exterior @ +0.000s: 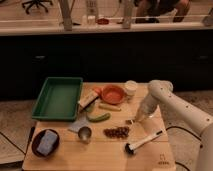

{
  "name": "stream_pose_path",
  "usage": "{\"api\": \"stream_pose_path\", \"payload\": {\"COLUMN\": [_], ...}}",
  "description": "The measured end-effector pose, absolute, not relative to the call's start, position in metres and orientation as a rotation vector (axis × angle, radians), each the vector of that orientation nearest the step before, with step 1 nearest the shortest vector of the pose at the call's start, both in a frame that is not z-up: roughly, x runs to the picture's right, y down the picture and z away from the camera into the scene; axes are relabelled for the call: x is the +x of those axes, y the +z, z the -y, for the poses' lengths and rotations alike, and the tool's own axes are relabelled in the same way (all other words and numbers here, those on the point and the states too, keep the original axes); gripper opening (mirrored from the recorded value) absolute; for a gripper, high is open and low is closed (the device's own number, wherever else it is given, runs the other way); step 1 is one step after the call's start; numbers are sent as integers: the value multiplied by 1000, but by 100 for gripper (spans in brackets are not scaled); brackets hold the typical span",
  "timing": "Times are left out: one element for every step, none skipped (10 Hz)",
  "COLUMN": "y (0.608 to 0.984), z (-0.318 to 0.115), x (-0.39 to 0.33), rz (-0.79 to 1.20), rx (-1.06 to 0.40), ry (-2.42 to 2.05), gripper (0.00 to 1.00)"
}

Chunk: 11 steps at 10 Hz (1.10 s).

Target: Place fork in metal cup

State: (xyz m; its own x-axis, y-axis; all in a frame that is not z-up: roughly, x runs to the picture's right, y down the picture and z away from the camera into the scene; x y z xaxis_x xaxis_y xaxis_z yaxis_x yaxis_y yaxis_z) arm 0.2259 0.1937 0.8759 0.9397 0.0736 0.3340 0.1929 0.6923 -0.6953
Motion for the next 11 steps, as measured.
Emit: {"api": "stream_pose_path", "payload": {"y": [876, 875, 872, 871, 869, 869, 869, 868, 867, 867, 867], "z": [-194, -194, -197, -198, -198, -195, -194, -194, -193, -193, -192], "x": [226, 227, 230, 233, 234, 231, 231, 231, 231, 230, 230], "rz": [352, 353, 355, 354, 356, 361, 362, 364, 364, 366, 369], "rx": [-808, -807, -797, -793, -788, -780, -776, -775, -773, -772, -771], "ry": [-68, -68, -70, -69, -69, -70, -69, -68, -67, -67, -65], "gripper": [0, 0, 0, 0, 0, 0, 0, 0, 0, 0, 0]}}
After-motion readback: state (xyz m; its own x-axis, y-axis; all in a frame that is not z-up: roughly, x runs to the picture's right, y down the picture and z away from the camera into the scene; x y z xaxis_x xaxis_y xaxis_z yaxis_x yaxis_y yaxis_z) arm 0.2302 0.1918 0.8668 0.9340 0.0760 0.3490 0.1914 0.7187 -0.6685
